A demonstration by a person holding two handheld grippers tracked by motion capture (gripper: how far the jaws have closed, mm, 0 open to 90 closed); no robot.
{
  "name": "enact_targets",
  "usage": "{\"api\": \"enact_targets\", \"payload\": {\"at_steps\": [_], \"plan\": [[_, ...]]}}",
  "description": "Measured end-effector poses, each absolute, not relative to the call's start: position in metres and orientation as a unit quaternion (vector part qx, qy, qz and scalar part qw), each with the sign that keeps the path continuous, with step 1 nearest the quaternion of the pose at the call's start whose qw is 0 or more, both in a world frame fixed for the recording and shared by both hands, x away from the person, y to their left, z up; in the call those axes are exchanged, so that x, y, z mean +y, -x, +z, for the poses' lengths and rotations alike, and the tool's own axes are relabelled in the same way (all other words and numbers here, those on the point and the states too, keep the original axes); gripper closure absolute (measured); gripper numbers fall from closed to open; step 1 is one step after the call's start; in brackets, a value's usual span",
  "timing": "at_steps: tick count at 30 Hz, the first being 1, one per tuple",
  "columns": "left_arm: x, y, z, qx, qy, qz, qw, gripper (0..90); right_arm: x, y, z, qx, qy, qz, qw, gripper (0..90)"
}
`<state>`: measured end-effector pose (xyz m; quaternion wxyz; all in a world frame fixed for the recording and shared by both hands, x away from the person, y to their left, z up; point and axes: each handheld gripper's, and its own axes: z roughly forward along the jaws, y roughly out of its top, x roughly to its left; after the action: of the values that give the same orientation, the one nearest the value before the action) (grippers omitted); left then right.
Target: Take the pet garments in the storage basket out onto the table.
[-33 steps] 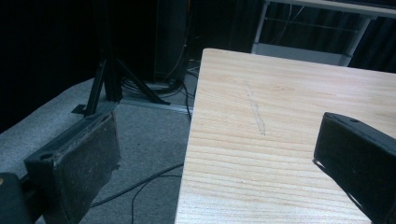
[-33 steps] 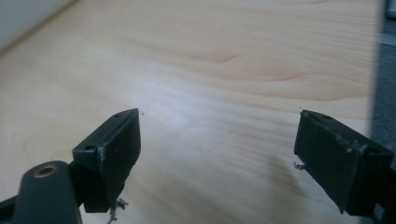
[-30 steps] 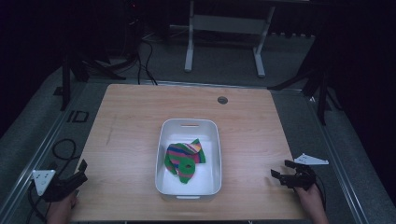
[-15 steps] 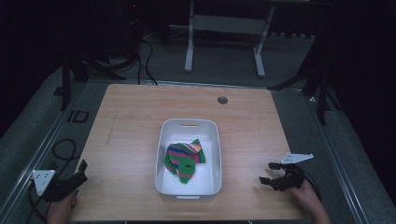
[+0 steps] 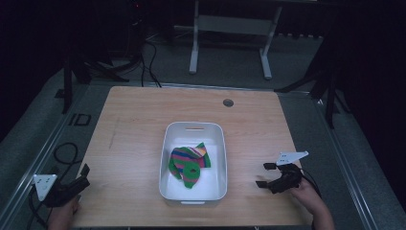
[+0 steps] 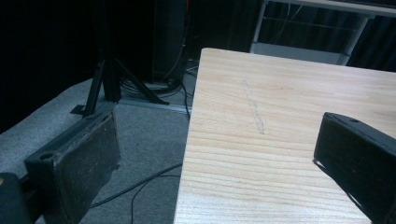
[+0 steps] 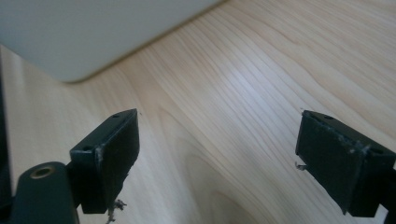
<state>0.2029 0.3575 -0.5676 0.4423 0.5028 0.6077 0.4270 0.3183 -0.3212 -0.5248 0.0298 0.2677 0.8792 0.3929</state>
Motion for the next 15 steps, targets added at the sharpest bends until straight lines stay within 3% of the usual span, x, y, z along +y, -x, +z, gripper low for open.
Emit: {"api": "enact_targets", "payload": {"at_steps": [15], "plan": [[0.358,-0.203,-0.568,0.607,-0.503,0.427,0.444,0.9,-0.278,-0.327,-0.480,0.889,-0.219,0.402,0.028,13.3]]}}
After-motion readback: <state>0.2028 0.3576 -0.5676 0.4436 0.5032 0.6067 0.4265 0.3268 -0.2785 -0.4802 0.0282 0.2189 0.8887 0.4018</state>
